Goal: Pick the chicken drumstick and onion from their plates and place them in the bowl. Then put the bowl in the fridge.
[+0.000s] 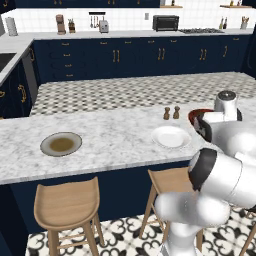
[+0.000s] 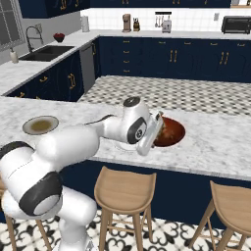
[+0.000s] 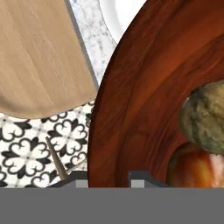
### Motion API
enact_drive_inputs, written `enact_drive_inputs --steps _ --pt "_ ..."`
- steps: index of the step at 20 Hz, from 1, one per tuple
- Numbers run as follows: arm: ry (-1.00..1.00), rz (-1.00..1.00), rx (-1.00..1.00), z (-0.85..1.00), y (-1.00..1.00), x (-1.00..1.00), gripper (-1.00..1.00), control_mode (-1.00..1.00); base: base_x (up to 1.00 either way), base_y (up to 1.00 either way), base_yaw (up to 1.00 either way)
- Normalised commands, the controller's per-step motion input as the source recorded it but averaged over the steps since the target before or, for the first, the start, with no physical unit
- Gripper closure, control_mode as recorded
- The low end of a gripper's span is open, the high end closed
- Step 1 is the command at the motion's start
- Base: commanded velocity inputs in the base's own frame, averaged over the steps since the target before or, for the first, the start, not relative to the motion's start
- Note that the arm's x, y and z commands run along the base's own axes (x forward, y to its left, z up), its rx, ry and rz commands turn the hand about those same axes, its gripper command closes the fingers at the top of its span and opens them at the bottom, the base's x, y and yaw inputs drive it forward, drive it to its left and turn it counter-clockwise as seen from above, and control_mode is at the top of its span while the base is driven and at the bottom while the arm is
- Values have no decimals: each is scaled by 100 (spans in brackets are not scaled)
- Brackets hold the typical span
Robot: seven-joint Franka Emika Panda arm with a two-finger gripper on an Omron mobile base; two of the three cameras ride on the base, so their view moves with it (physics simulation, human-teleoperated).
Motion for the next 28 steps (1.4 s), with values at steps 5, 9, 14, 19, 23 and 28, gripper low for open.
enact_drive_inputs --steps 5,9,14,19,23,28 --pt "-30 22 -36 34 71 -97 100 -100 0 0 0" --pt "-9 17 -17 64 51 -81 100 -100 0 0 0" --pt "0 15 -5 57 37 -73 100 -100 0 0 0" --pt "1 16 3 35 47 -71 100 -100 0 0 0" --pt "-3 18 1 6 48 -68 100 -100 0 0 0" --pt "-5 11 0 -8 24 -38 100 -100 0 0 0"
